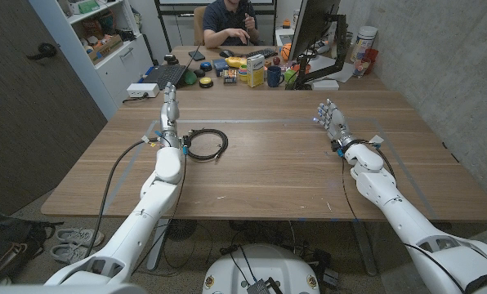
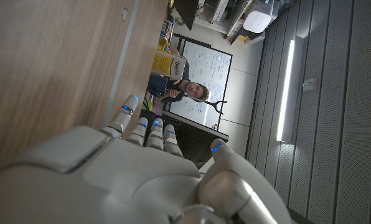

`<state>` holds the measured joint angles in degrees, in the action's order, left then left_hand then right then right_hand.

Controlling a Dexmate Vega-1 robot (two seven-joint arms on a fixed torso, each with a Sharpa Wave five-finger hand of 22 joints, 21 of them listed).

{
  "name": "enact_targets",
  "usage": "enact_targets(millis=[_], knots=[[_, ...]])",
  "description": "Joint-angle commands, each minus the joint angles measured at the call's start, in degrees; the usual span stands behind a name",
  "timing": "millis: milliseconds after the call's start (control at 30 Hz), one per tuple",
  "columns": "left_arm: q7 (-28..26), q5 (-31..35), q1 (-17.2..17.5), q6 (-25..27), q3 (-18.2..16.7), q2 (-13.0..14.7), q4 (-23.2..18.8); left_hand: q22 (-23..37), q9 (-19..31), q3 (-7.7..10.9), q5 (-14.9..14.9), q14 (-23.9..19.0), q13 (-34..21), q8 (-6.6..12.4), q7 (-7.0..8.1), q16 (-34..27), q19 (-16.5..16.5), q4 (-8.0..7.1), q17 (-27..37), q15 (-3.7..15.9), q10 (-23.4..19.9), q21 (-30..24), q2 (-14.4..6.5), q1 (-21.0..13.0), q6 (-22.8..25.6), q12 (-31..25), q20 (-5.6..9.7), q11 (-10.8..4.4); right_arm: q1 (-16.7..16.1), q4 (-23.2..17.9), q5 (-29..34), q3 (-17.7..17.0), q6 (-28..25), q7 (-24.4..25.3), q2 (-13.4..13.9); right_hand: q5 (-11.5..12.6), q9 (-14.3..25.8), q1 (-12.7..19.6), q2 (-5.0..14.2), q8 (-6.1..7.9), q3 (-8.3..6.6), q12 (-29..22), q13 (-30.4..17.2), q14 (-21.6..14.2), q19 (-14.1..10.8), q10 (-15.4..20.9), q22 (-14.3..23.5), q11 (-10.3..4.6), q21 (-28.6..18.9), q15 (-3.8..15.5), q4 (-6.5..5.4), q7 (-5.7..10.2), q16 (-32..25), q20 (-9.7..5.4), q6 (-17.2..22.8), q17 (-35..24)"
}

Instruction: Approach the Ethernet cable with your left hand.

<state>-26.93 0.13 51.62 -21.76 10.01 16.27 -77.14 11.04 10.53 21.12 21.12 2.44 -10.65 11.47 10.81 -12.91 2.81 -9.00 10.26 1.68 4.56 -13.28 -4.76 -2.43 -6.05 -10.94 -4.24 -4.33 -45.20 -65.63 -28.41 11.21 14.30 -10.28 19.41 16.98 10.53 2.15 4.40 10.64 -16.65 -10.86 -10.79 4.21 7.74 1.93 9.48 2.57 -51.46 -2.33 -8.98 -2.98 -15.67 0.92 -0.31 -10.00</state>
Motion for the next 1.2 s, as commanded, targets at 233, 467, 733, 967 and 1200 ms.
enact_targets(millis=[233,467,733,967,1200], knots=[[-12.8,23.49,0.13,9.55,3.4,4.6,-7.27,0.06,0.18,1.51,-0.2,4.73,-0.13,-0.91,1.93,2.0,-2.5,1.09,0.06,2.62,5.92,1.48,-3.81,-2.23,-2.35,1.17,-0.39,-2.67,0.41,1.66,0.41,-1.24,0.13,-1.33,-1.11,0.42,0.21,0.1,1.19,0.25,0.15,-0.2,-0.09,0.06,-0.16,0.09,0.33,0.22,0.54,0.26,0.07,-0.42,0.13,-0.03,0.06,-0.3],[-11.8,31.21,0.19,18.01,5.62,8.49,-11.78,0.08,0.23,2.29,-0.58,6.72,-0.08,-0.66,1.99,2.36,-4.32,1.45,-0.02,3.42,6.0,2.06,-4.08,-3.04,-2.41,0.61,-0.38,-4.01,0.82,2.43,0.66,-1.33,0.24,-1.79,-1.32,0.42,0.21,0.07,1.2,0.25,0.22,-0.2,-0.09,0.02,-0.21,0.12,0.34,0.24,0.72,0.26,0.04,-0.42,0.21,0.01,0.06,-0.31],[-9.27,40.61,-0.42,27.62,9.27,12.95,-15.74,0.06,0.21,3.26,-1.35,9.48,-0.06,-0.82,2.02,2.52,-6.02,2.59,-0.09,3.58,9.42,2.29,-3.76,-4.6,-3.38,1.1,-0.84,-5.06,1.22,3.31,0.86,-1.39,0.38,-2.24,-1.58,0.42,0.21,0.02,1.21,0.26,0.31,-0.19,-0.09,0.0,-0.29,0.11,0.35,0.16,0.92,0.25,0.01,-0.38,0.31,0.0,0.06,-0.32],[-6.63,47.23,-0.31,35.38,12.22,15.43,-18.51,-0.12,0.49,3.75,-2.24,8.65,-0.2,-0.02,2.03,1.52,-4.56,4.46,-0.18,5.03,4.66,1.53,-2.74,-6.5,-2.63,-0.69,-1.44,-5.85,1.43,3.85,1.18,-1.39,0.92,-2.46,-1.75,0.42,0.21,-0.04,1.18,0.27,0.42,-0.18,-0.09,-0.03,-0.35,0.12,0.35,0.27,1.09,0.19,-0.03,-0.38,0.39,0.0,0.08,-0.33],[0.24,50.79,-0.36,41.23,14.54,17.76,-20.81,-0.57,0.26,3.26,-3.6,13.43,-0.01,-0.92,2.06,2.17,-6.88,8.12,0.13,4.84,14.39,2.6,-1.21,-9.68,-6.0,1.24,-1.98,-6.68,0.88,3.08,1.02,-1.58,0.61,-2.31,-1.79,0.41,0.22,-0.14,1.13,0.22,0.57,-0.15,-0.09,-0.11,-0.39,0.07,0.36,0.27,1.32,-0.05,-0.08,-0.28,0.46,0.03,-0.04,-0.34]])
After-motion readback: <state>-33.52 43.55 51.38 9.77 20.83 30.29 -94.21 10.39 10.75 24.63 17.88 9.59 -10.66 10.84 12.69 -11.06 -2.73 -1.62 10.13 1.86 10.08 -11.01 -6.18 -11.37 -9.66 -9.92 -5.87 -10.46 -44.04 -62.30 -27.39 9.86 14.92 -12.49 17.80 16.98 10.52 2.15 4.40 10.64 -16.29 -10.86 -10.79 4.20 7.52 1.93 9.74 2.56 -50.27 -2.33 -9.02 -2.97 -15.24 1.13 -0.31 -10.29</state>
